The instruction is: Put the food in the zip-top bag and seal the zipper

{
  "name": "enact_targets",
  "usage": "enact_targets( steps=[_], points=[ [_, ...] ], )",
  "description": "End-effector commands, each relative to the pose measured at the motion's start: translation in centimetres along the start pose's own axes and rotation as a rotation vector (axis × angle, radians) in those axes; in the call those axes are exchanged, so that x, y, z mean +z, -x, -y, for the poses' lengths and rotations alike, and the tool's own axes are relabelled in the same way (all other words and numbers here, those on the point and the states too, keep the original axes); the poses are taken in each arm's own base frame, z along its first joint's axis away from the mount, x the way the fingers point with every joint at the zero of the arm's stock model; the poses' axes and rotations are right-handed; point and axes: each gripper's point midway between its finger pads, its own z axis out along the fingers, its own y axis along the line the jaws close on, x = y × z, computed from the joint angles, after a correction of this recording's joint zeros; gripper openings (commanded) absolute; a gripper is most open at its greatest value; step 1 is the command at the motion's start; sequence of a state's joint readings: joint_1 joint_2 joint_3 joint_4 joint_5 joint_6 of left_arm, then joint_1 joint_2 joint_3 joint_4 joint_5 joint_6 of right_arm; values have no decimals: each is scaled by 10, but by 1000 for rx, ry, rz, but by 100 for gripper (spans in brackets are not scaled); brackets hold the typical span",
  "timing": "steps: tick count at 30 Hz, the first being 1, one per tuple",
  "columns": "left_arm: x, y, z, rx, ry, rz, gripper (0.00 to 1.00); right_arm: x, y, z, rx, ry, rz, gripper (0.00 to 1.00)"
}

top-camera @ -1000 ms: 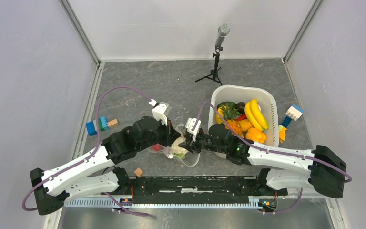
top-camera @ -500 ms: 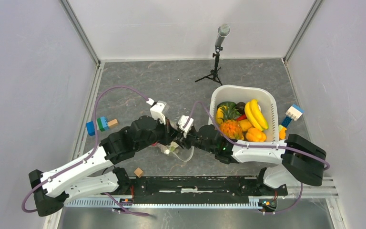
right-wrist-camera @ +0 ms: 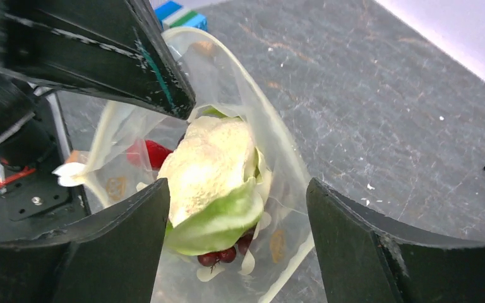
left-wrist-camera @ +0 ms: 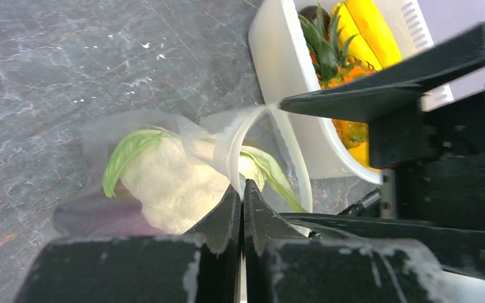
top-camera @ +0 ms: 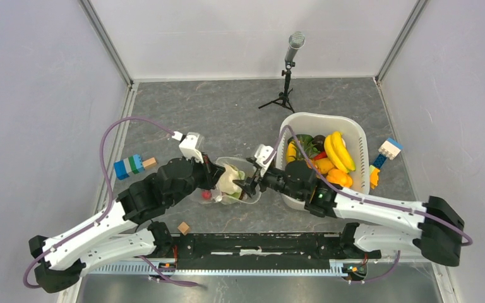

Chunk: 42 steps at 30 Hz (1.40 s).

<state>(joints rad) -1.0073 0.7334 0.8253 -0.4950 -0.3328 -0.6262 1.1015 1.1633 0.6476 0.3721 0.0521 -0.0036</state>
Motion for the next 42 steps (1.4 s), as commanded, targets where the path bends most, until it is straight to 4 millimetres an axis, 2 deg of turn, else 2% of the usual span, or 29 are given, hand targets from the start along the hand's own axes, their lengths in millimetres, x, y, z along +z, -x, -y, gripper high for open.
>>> enact_targets(
  steps=[1, 4, 6, 8, 10, 12, 15, 19, 22, 24, 27, 31, 33, 35, 38, 42],
  points=[
    [-6, 22, -9, -86, 57, 112, 2, -19, 32, -11, 48, 75, 48, 82],
    [-6, 22, -11, -89, 70, 110, 2, -32, 40, -10, 74, 72, 44, 74],
    [-5, 20, -12, -88, 76, 104, 2, -46, 47, 12, 105, -54, 68, 74],
    [-3, 19, -11, -85, 73, 97, 2, -64, 50, 49, 132, -261, 69, 70],
    [-1, 17, -9, -79, 63, 88, 2, -87, 43, 91, 159, -493, 21, 69],
    [2, 15, -7, -71, 57, 78, 2, -105, 33, 123, 171, -641, -50, 66],
    [5, 13, -3, -63, 42, 68, 2, -102, 7, 144, 197, -612, -169, 61],
    [5, 10, -4, -61, 38, 62, 2, -89, -41, 147, 273, -525, -324, 50],
    [4, 7, -6, -62, 39, 59, 2, -82, -75, 142, 313, -423, -396, 47],
    [4, 5, -8, -64, 39, 59, 2, -84, -95, 151, 343, -445, -433, 45],
    [3, 6, -8, -61, 38, 61, 2, -106, -121, 178, 351, -573, -539, 45],
    [2, 6, -10, -52, 45, 63, 2, -156, -139, 216, 324, -812, -650, 45],
    [2, 5, -12, -47, 49, 61, 2, -178, -136, 229, 291, -917, -680, 45],
    [3, 4, -13, -47, 53, 61, 2, -182, -127, 231, 283, -920, -649, 46],
    [4, 3, -13, -42, 54, 59, 2, -162, -103, 225, 308, -821, -539, 47],
    [4, 3, -14, -37, 56, 58, 2, -129, -65, 211, 361, -651, -357, 55]
  ],
)
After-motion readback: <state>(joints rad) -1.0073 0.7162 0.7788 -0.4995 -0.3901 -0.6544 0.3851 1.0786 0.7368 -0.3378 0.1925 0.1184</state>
